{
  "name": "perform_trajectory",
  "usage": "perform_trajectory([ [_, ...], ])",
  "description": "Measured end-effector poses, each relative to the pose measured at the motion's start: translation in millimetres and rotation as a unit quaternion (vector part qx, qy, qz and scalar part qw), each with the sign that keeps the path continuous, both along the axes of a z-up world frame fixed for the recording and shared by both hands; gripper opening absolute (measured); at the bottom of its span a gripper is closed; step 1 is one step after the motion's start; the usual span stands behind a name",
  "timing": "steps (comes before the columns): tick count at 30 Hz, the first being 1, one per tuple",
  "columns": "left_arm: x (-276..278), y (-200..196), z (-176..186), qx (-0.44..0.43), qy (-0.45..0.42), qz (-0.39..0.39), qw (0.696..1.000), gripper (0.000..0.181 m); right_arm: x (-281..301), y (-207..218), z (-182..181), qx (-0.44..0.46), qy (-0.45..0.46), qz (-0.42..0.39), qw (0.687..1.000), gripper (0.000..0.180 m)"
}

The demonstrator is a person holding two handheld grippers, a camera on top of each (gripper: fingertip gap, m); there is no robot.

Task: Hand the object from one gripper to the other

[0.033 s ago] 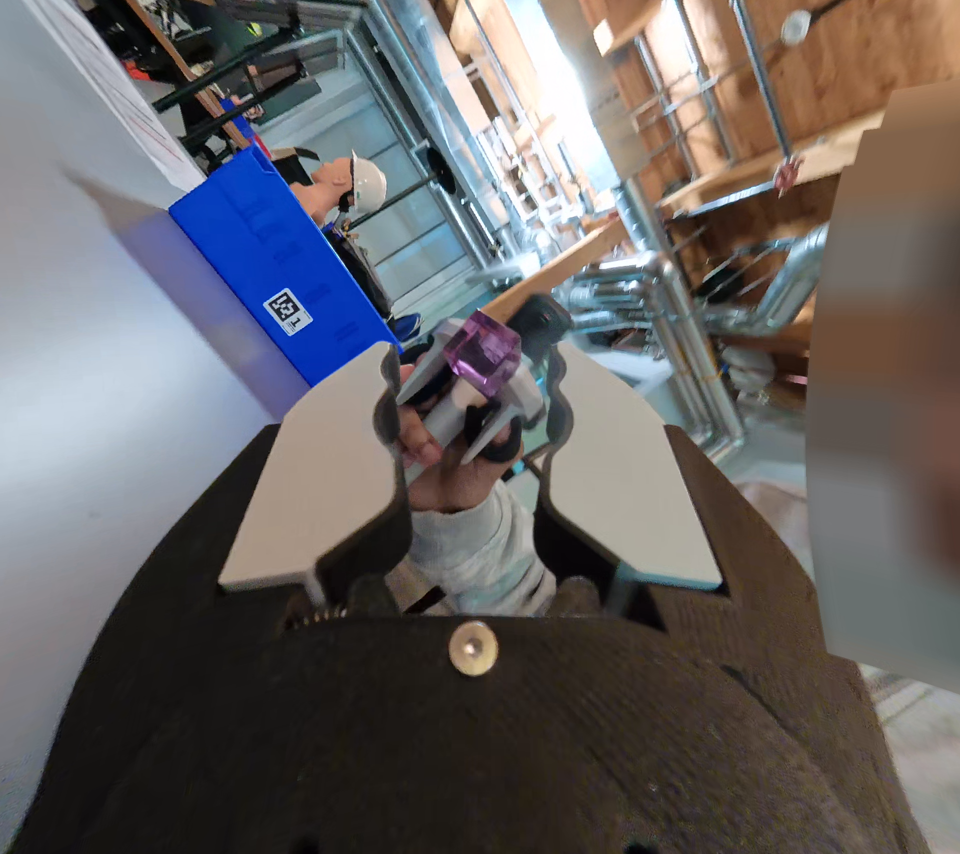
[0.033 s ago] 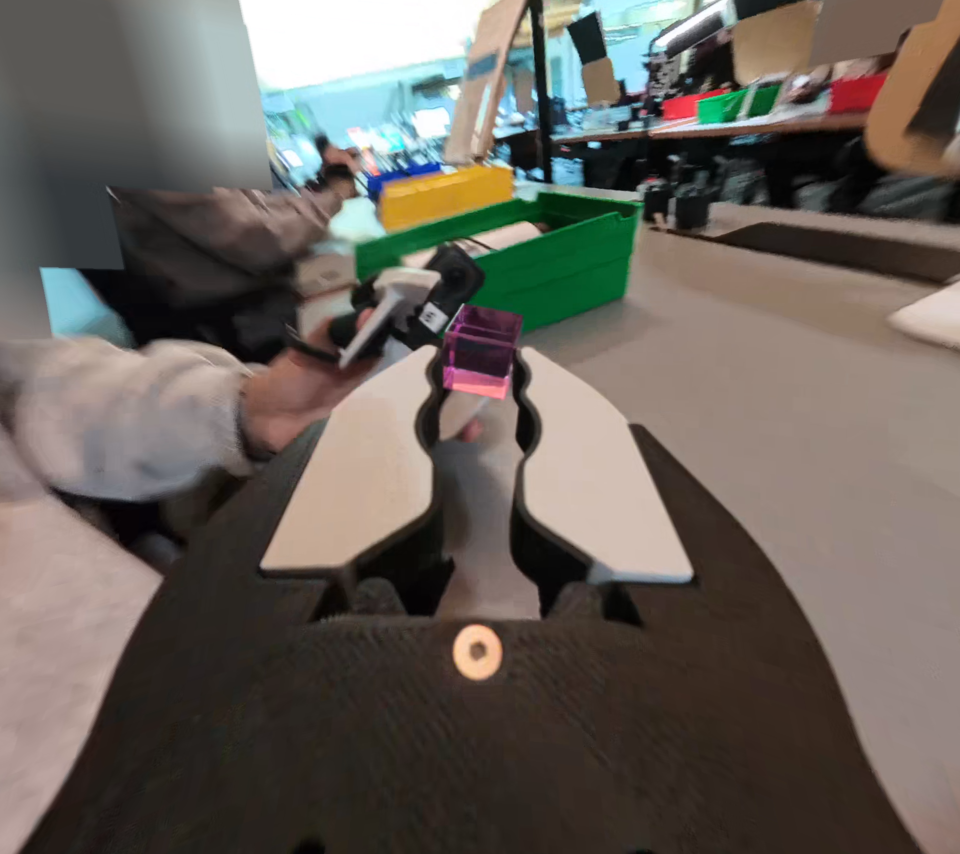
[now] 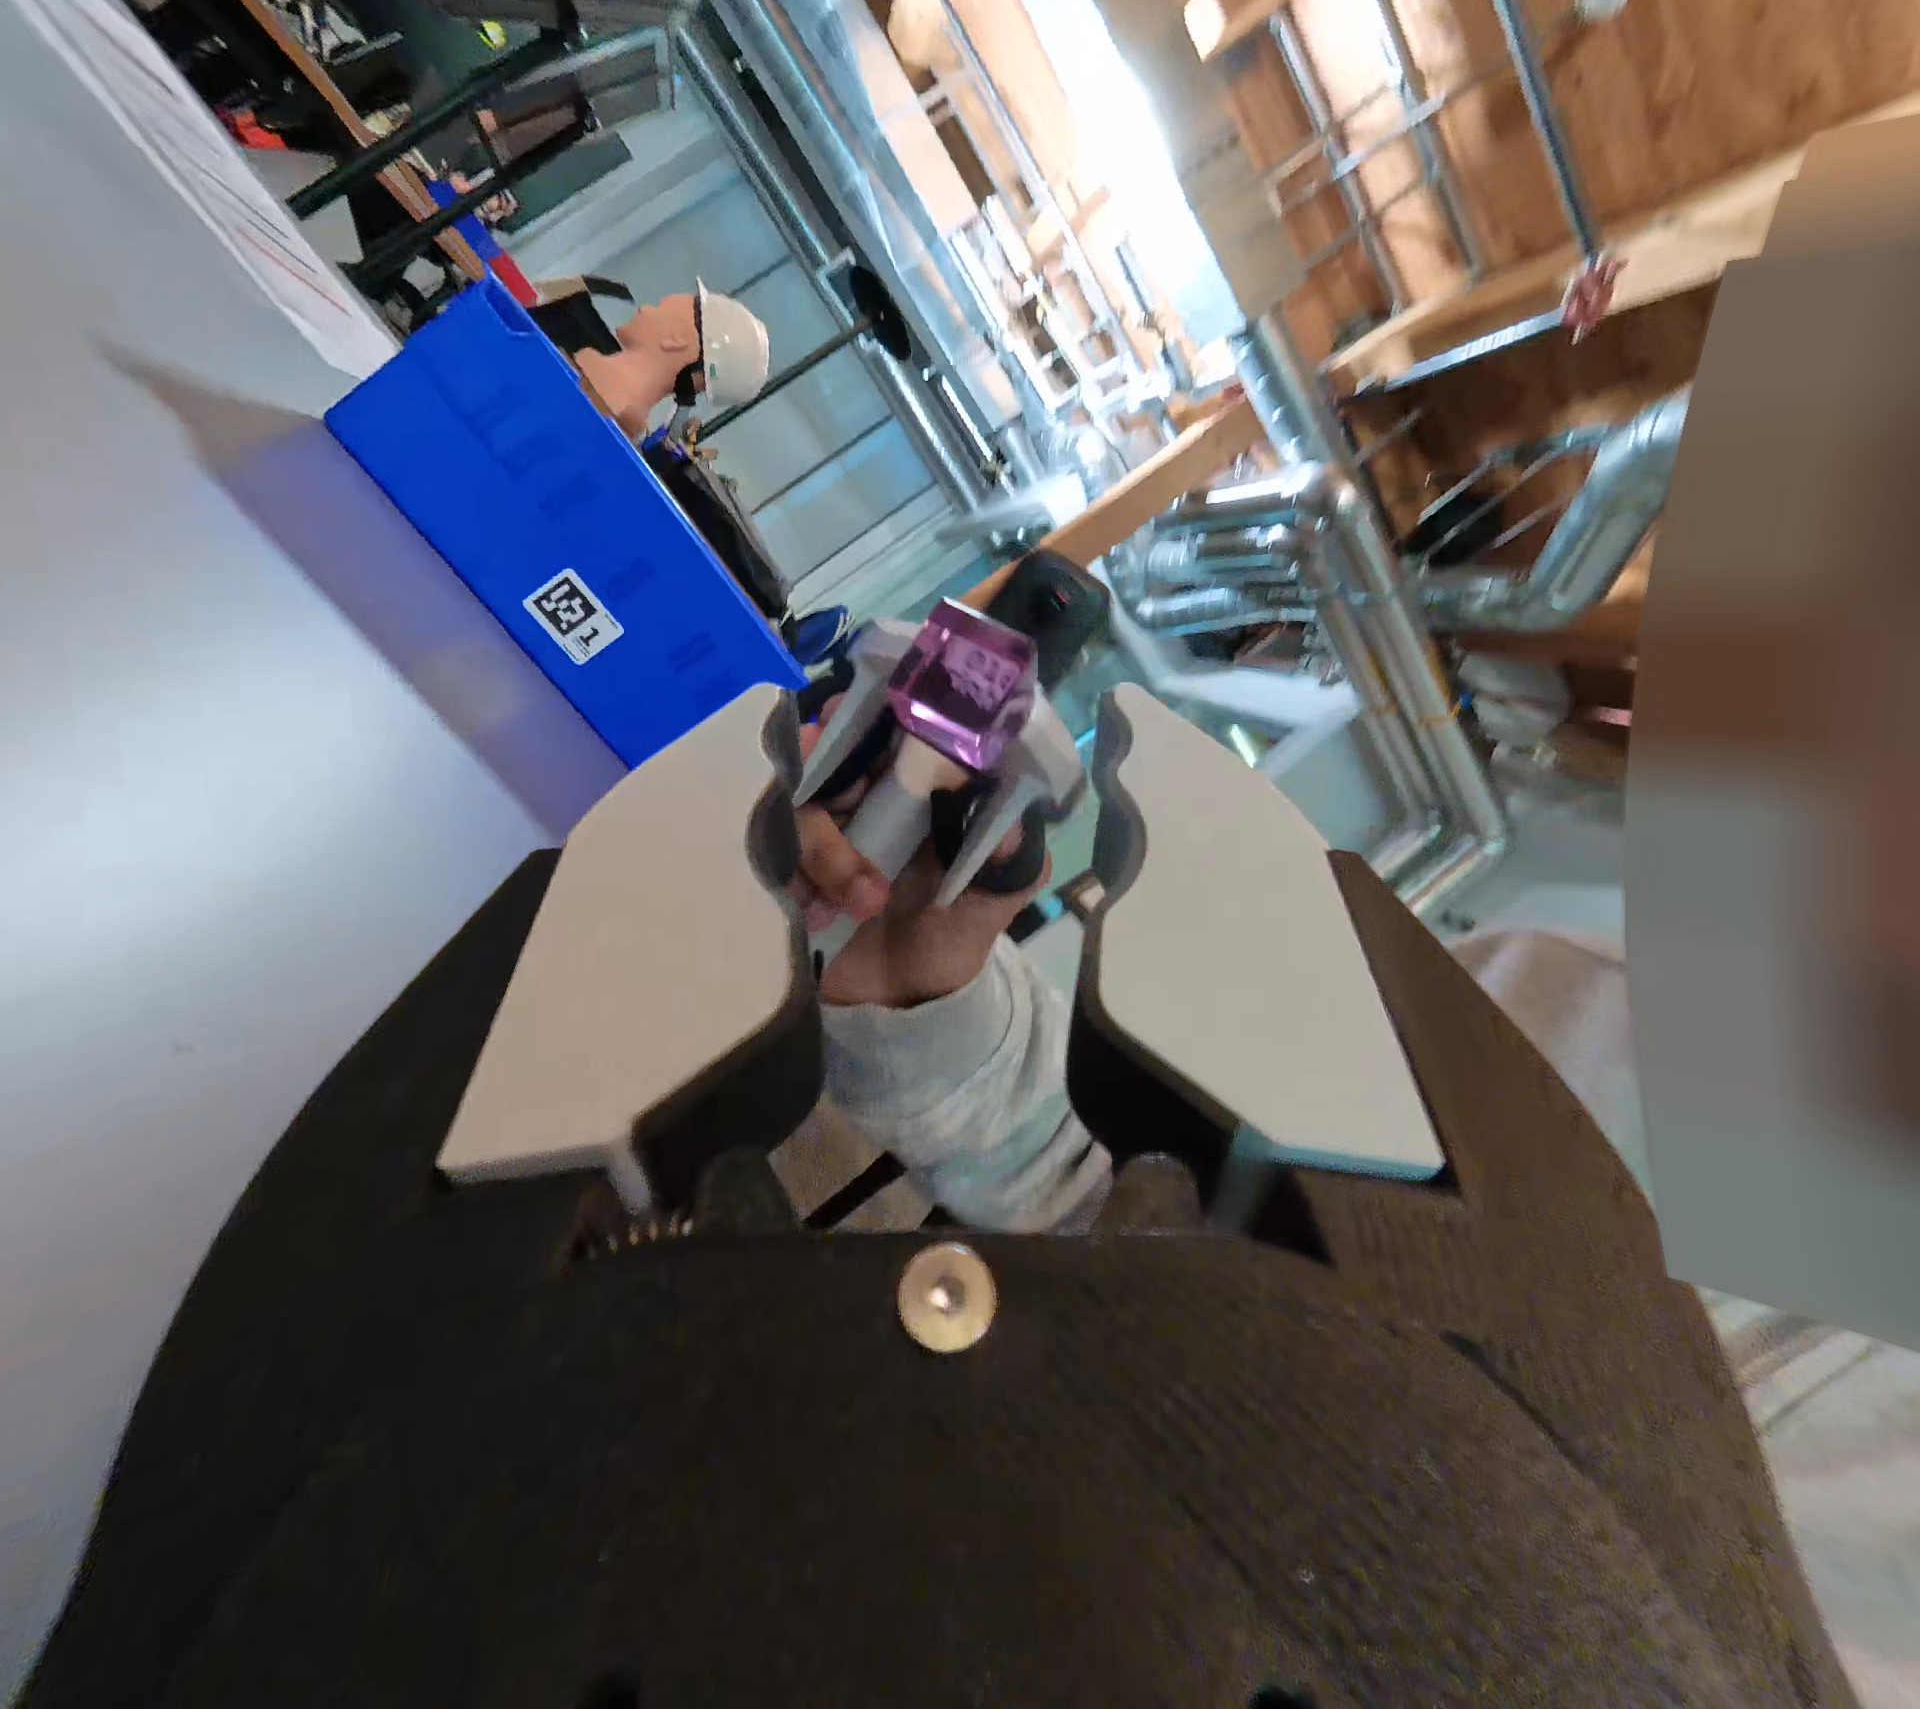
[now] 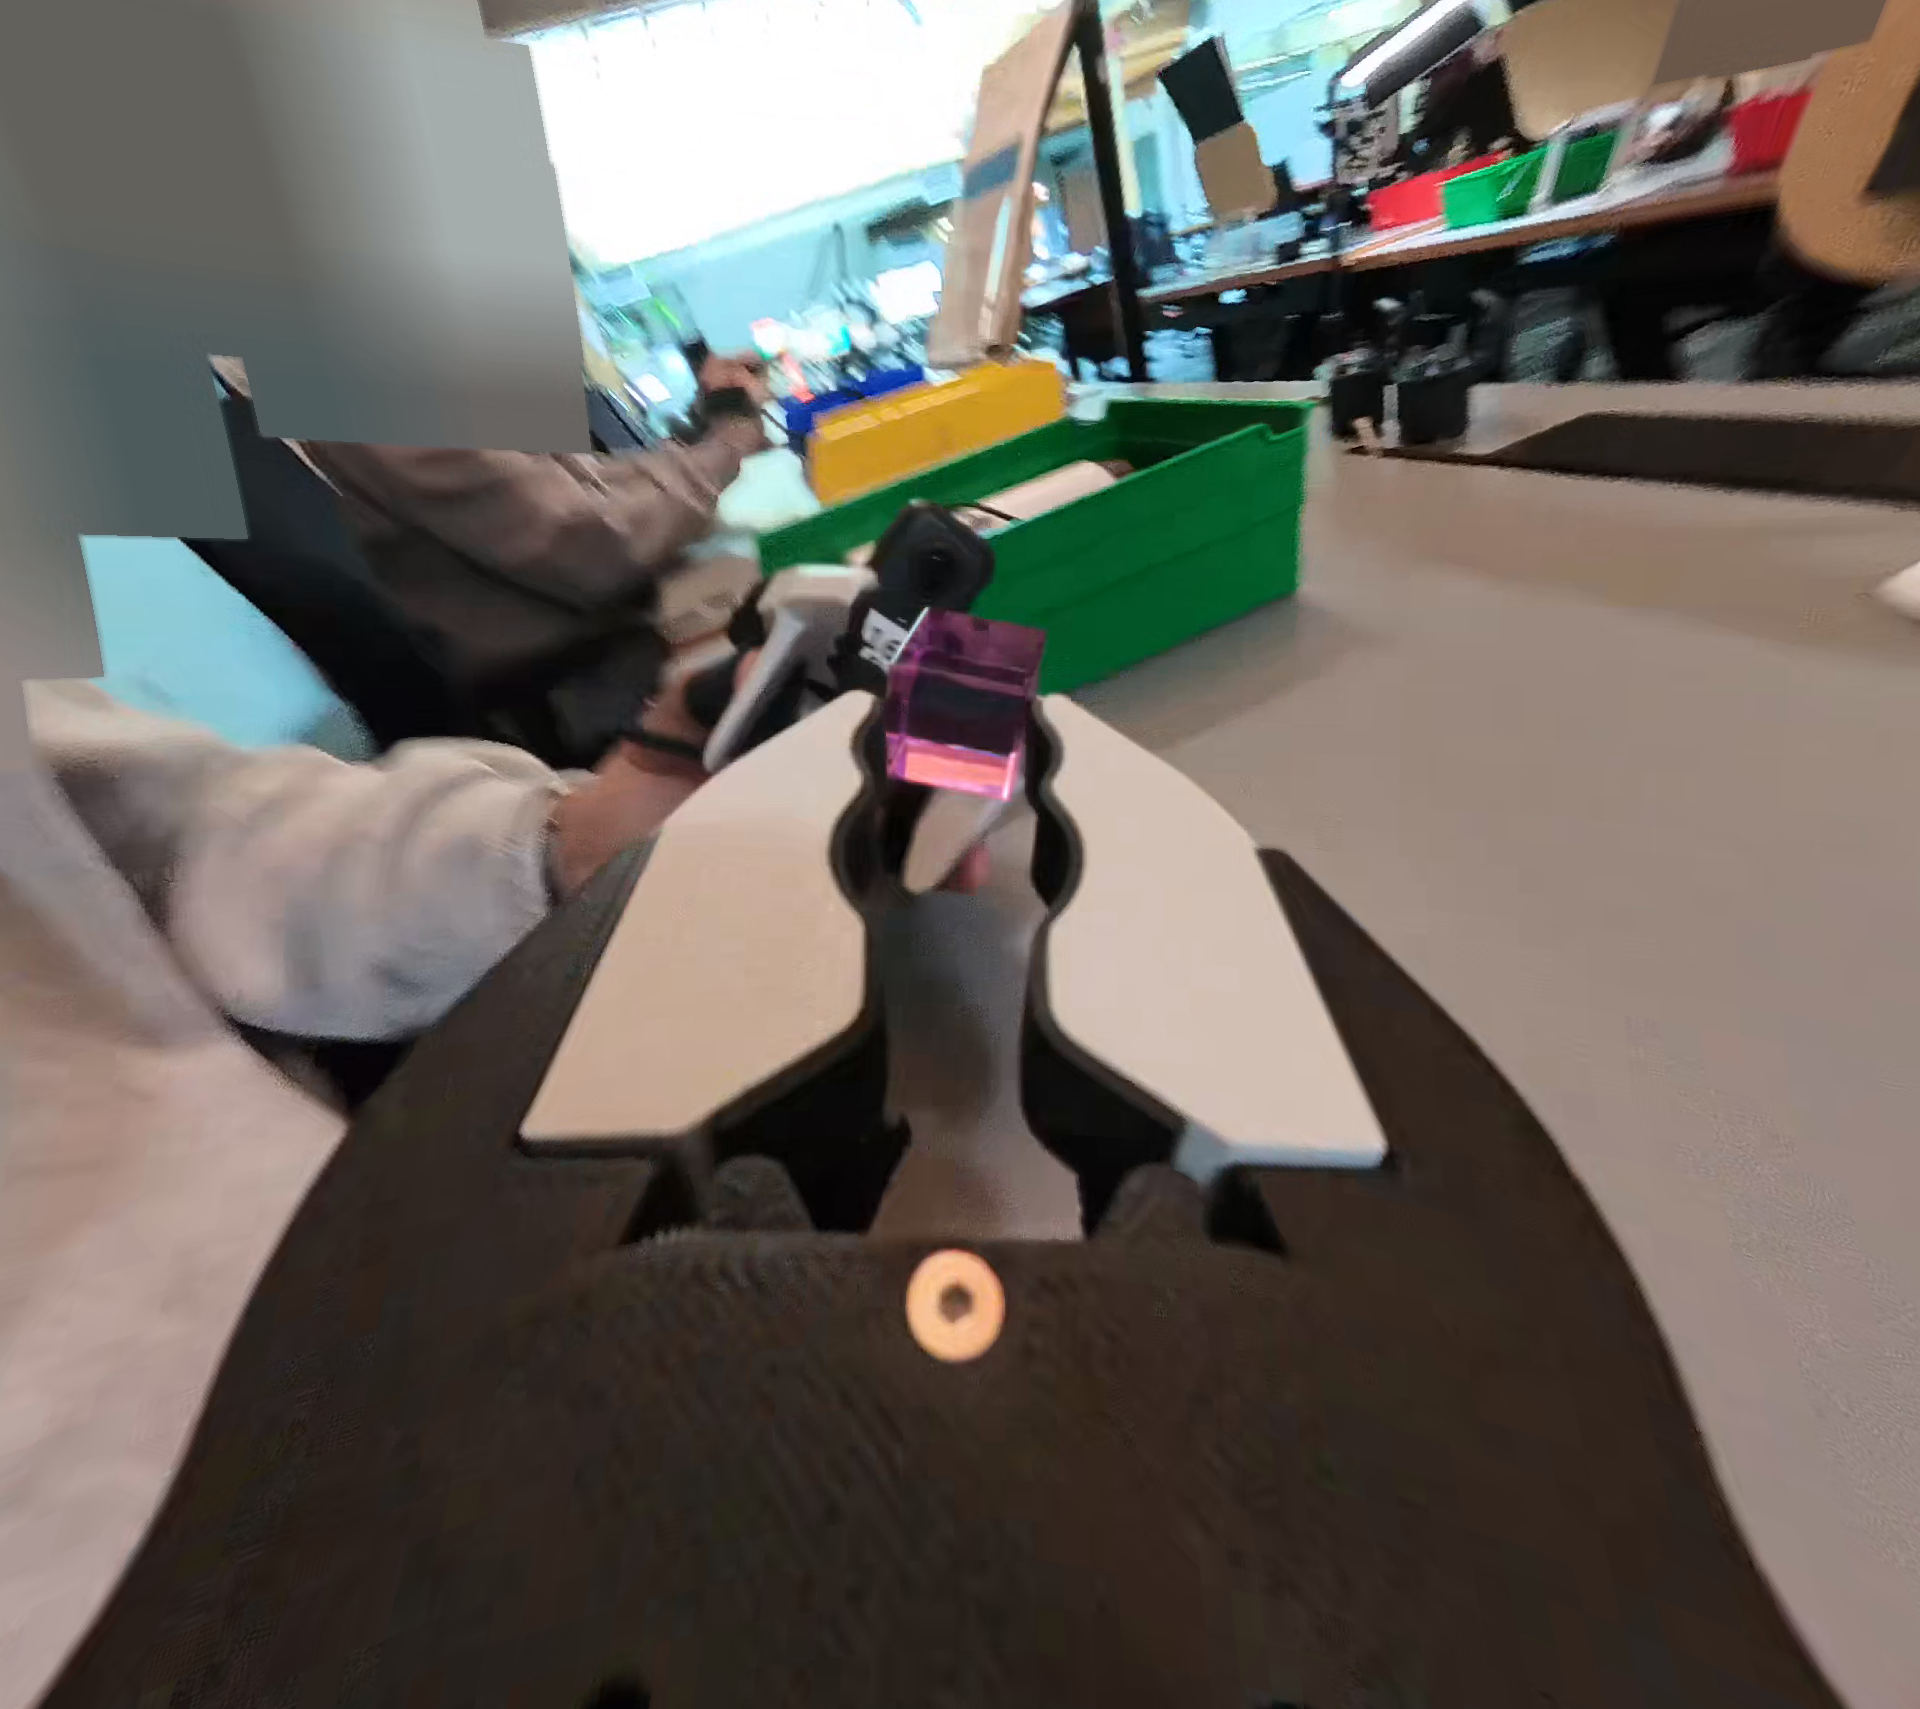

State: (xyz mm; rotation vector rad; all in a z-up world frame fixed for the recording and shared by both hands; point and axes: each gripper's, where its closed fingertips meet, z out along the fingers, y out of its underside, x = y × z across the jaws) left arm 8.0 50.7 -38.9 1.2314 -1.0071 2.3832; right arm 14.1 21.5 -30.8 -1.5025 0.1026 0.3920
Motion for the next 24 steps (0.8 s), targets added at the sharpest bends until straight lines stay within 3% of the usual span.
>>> perform_trajectory([
  [3,-6.9,-16.8,-0.3,0.062,-0.027,-0.024,0.997,0.054,-0.8,-4.0,2.2,0.010,0.084,0.057,0.995,0.027],
  [8,-14.5,-35.1,-3.4,0.113,-0.050,-0.049,0.991,0.043,-22.4,-0.7,-6.6,-0.022,0.132,0.150,0.979,0.025],
  [14,-19.4,-33.9,-2.4,0.128,-0.062,-0.060,0.988,0.026,-24.9,0.1,-8.4,-0.026,0.156,0.165,0.974,0.026],
  [18,-15.7,-31.9,-9.6,0.153,-0.047,-0.048,0.986,0.026,-16.8,3.6,-12.5,-0.023,0.141,0.130,0.981,0.025],
  [22,-11.0,-25.2,-14.1,0.145,-0.023,-0.034,0.989,0.026,6.7,7.3,-10.3,0.012,0.047,0.021,0.999,0.061],
  [24,-9.2,-21.3,-16.3,0.128,-0.005,-0.035,0.991,0.026,6.8,4.9,-5.8,0.026,-0.019,0.006,0.999,0.063],
])
